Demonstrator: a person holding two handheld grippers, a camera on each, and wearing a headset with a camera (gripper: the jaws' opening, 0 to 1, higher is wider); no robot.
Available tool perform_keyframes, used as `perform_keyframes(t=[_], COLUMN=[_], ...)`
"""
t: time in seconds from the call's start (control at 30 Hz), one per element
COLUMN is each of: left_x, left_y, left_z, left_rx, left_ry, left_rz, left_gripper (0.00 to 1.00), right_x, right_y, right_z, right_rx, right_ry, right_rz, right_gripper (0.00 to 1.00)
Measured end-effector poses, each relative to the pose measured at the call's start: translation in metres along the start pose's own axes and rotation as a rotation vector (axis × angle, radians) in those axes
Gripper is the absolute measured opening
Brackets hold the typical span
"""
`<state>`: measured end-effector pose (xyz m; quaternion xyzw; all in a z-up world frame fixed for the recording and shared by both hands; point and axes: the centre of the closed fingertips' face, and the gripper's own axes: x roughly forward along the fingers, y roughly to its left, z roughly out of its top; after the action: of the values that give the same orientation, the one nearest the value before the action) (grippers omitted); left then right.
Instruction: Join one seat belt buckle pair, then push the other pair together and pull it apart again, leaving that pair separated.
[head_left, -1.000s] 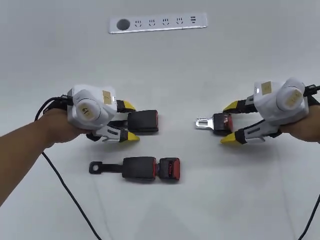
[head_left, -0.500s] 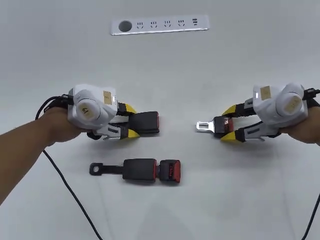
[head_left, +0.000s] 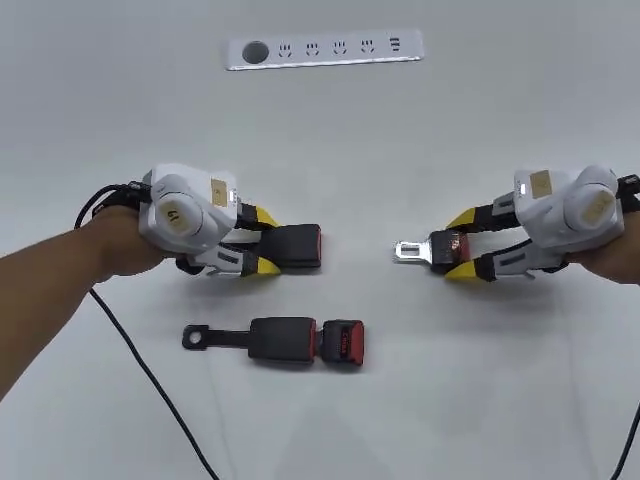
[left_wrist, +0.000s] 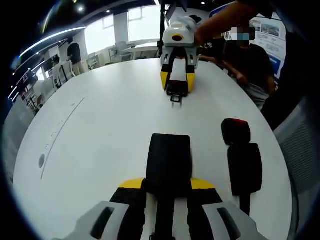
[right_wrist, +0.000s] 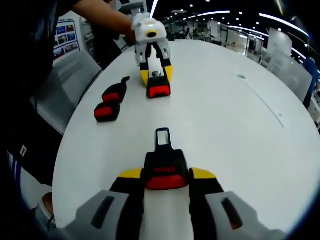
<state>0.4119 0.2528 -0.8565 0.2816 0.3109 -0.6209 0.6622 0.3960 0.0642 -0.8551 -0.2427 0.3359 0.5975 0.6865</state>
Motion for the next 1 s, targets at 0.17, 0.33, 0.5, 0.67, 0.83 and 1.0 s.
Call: perform_keyframes(t=[0.17,0.33,0.5,0.67,0.83,1.0], left_x=[0.0,0.0,0.0,-0.001,-0.001,0.0], left_y=[-0.001,-0.002,-0.002,-0.003,-0.003,-0.003], left_z=[0.001,0.001,0.001,0.002,0.002,0.002], left_rx=[0.0,-0.005,-0.005,-0.006,-0.007,-0.008], left_ry=[0.001,0.003,0.007,0.009,0.008,0.011], left_rz=[-0.001,0.0,0.0,0.0,0.0,0.001], left_gripper=[0.33,0.33,0.33,0.33,0.33,0.33], right_x=[0.004,0.01,0.018,0.024,0.032,0.04], right_y=[0.001,0.002,0.002,0.002,0.003,0.004], right_z=[0.004,0.013,0.023,0.029,0.039,0.054], right_rx=[-0.003,-0.013,-0.023,-0.026,-0.029,-0.019], right_ry=[-0.008,-0.019,-0.033,-0.037,-0.046,-0.068], right_rz=[0.002,0.007,0.012,0.007,0.009,0.012], right_gripper=[0.34,0.34,0.34,0.34,0.34,0.34])
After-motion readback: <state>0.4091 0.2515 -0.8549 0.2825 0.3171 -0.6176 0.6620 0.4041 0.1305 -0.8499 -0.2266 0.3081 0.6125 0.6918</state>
